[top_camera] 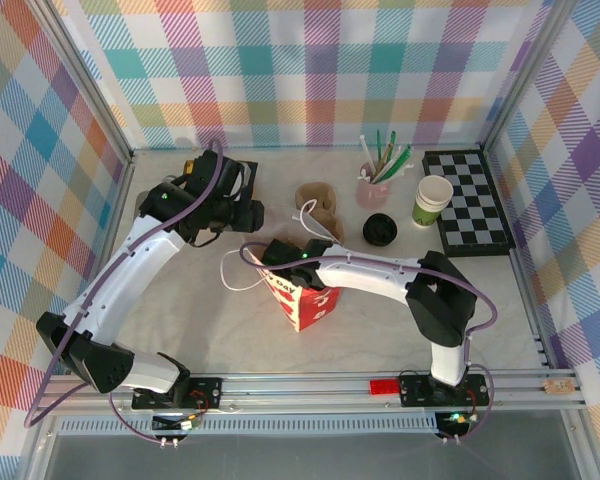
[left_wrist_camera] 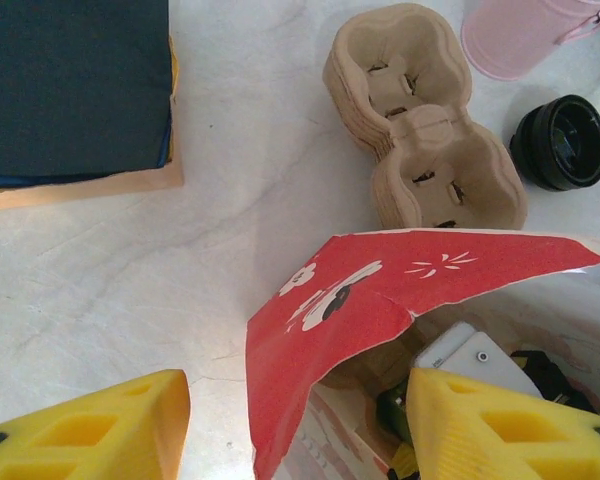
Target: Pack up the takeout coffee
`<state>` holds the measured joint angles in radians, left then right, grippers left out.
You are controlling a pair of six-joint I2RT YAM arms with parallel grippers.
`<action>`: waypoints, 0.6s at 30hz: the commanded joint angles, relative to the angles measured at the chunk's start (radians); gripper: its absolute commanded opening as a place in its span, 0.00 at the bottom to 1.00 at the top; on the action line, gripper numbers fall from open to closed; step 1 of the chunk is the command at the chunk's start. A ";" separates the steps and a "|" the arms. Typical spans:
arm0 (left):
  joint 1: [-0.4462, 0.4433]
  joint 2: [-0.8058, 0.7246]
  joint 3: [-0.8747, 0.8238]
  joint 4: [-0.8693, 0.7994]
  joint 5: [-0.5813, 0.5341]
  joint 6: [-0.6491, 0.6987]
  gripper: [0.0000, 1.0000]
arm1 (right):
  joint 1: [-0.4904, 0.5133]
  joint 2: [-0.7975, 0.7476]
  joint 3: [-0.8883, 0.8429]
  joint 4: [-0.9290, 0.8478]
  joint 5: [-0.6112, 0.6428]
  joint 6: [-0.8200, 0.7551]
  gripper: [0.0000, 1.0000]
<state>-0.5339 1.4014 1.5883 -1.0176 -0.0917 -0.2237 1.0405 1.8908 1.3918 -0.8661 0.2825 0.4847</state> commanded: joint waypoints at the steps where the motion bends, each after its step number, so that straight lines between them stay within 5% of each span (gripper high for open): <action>1: -0.001 0.007 0.027 0.011 -0.015 0.007 0.62 | -0.010 0.163 -0.080 0.141 -0.061 -0.008 0.46; 8: -0.001 0.008 0.035 0.007 -0.021 0.007 0.64 | -0.011 0.161 -0.074 0.136 -0.052 -0.011 0.48; 18: -0.001 0.002 0.039 -0.006 -0.034 0.007 0.70 | -0.011 0.116 -0.050 0.089 -0.040 -0.027 0.71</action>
<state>-0.5339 1.4075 1.5967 -1.0180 -0.1047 -0.2203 1.0397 1.8885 1.4033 -0.8700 0.2802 0.4808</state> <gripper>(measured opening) 0.700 0.822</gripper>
